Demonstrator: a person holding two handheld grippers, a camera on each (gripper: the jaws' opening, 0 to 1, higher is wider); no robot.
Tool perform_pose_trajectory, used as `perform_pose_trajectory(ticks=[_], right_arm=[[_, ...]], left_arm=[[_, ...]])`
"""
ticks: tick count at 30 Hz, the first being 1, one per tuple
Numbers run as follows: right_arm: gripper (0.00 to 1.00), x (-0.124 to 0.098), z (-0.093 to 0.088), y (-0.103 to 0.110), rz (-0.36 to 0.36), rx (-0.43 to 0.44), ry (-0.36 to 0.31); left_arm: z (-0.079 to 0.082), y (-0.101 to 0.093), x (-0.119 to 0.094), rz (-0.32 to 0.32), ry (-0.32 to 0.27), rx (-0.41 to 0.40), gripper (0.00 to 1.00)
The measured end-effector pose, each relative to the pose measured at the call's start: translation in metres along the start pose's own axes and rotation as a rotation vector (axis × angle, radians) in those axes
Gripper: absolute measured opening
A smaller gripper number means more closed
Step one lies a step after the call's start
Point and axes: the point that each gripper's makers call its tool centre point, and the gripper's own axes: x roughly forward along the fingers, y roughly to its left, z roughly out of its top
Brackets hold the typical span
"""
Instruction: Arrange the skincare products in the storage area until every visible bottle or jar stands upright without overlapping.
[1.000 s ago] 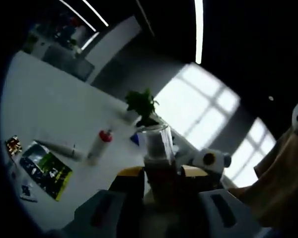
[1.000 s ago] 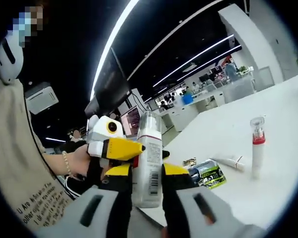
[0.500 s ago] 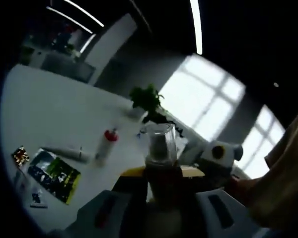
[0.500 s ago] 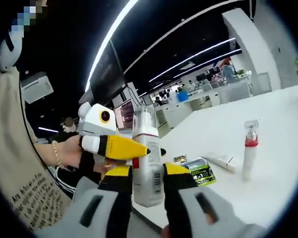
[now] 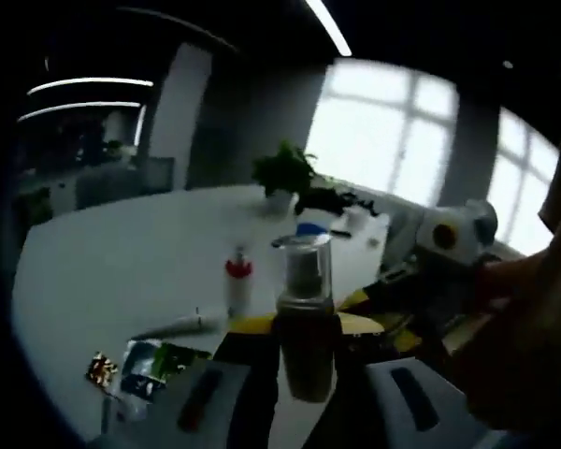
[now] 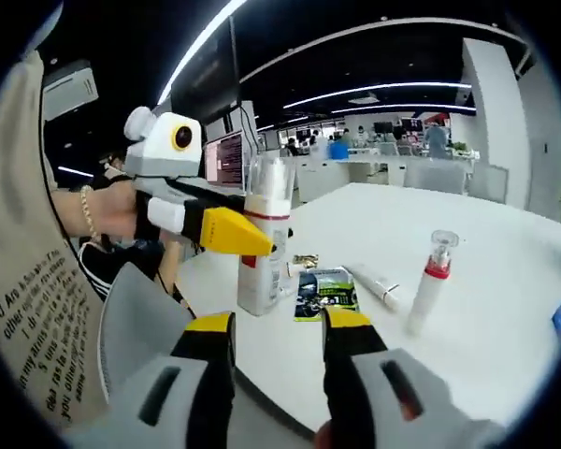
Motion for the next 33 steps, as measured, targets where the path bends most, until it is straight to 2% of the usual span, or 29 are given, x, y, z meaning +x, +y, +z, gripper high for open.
perform_pose_trajectory(ticks=[2,6,7,8,10,11,13,17,22,26,30,33], right_arm=[[0.37,-0.003,0.009,-0.004,-0.002,0.007,-0.022],[0.39,0.0,0.042,0.003,0.046,0.111,-0.147],[0.39,0.0,0.042,0.005,0.06,0.093,-0.129],[0.38,0.002,0.041,0.003,0.043,0.095,-0.124],[0.38,0.004,0.042,0.002,0.041,0.112,-0.144],[0.38,0.004,0.045,0.002,0.049,0.149,-0.163],[0.39,0.002,0.045,-0.001,0.041,0.152,-0.169],[0.38,0.001,0.05,-0.002,0.048,0.162,-0.185],[0.37,0.004,0.06,-0.005,0.052,0.198,-0.23],[0.33,0.007,0.063,-0.005,0.047,0.199,-0.246],[0.23,0.009,0.06,-0.009,0.017,0.17,-0.239],[0.22,0.01,0.056,-0.01,0.0,0.146,-0.223]], left_arm=[[-0.002,-0.003,0.004,-0.008,0.012,0.035,0.18],[-0.006,-0.007,0.011,-0.02,0.024,0.089,0.18],[-0.005,-0.004,0.011,-0.006,0.021,0.099,0.18],[-0.004,0.0,0.011,0.005,0.017,0.102,0.18],[-0.003,0.004,0.009,-0.006,0.016,0.096,0.18],[-0.003,0.005,0.009,-0.008,0.013,0.096,0.18],[-0.004,0.005,0.009,-0.007,0.021,0.12,0.18],[-0.007,0.005,0.01,-0.015,0.03,0.128,0.18],[-0.011,-0.006,0.015,-0.058,0.03,0.148,0.18],[-0.012,-0.012,0.02,-0.084,0.025,0.155,0.18],[-0.014,-0.012,0.023,-0.092,0.033,0.152,0.18],[-0.018,-0.011,0.026,-0.097,0.04,0.149,0.18]])
